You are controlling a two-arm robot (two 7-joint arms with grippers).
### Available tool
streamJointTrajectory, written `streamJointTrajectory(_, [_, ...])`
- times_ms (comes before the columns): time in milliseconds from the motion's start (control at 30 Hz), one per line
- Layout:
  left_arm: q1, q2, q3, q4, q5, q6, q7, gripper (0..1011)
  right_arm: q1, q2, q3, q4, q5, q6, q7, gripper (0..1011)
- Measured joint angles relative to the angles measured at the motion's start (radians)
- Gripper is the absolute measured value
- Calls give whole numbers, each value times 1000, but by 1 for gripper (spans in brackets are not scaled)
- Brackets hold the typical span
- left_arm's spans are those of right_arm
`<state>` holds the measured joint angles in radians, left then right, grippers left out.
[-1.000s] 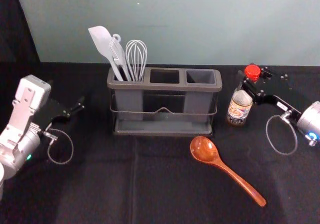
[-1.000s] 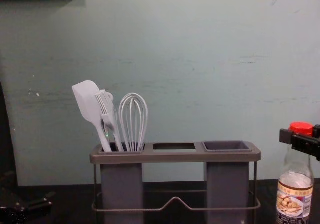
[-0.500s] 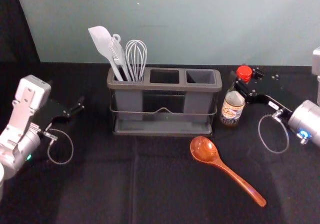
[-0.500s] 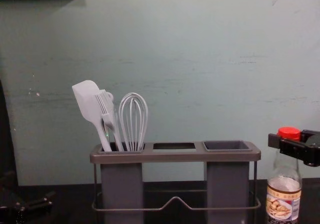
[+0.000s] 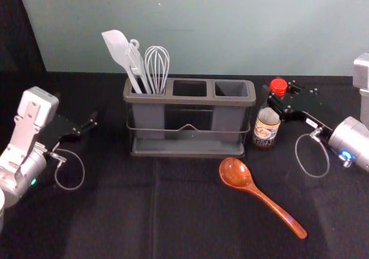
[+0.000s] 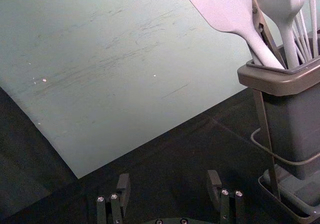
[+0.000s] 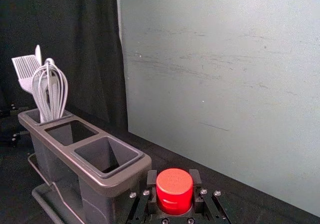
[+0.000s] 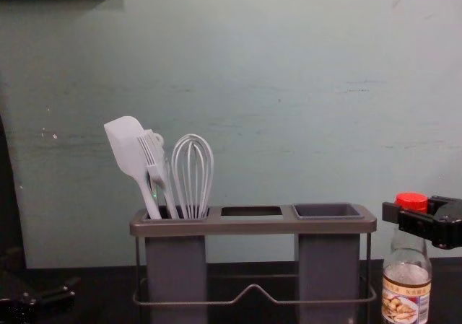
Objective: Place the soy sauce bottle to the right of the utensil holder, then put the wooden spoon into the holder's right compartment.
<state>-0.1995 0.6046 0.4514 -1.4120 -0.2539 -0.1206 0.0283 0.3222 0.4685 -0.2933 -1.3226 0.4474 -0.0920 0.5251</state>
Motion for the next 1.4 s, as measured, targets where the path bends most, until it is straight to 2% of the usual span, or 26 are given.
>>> streamJointTrajectory(1100, [0, 0, 0, 0, 0, 0, 0, 1005, 16, -16, -3, 22, -14, 8, -11, 383])
streamJointTrajectory(1167, [0, 0, 0, 0, 0, 0, 0, 1005, 16, -16, -3, 21, -14, 8, -11, 397])
streamJointTrajectory(1400, [0, 0, 0, 0, 0, 0, 0, 1005, 15, -16, -3, 21, -13, 8, -10, 637])
